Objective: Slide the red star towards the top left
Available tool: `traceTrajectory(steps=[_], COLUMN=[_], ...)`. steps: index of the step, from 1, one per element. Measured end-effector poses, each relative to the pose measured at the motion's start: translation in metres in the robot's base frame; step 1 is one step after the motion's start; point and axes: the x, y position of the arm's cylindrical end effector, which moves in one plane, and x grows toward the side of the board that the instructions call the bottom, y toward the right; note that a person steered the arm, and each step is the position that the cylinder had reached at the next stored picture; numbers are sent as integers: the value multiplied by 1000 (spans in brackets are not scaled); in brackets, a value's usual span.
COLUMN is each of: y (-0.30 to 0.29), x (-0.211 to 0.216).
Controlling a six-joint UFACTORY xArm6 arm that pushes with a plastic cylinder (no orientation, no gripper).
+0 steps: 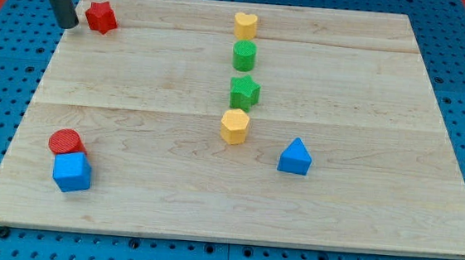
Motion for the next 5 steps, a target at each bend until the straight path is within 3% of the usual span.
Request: traceTrajectory(steps=[1,2,3,5], y=[63,80,100,107], x=[-4,0,46,51])
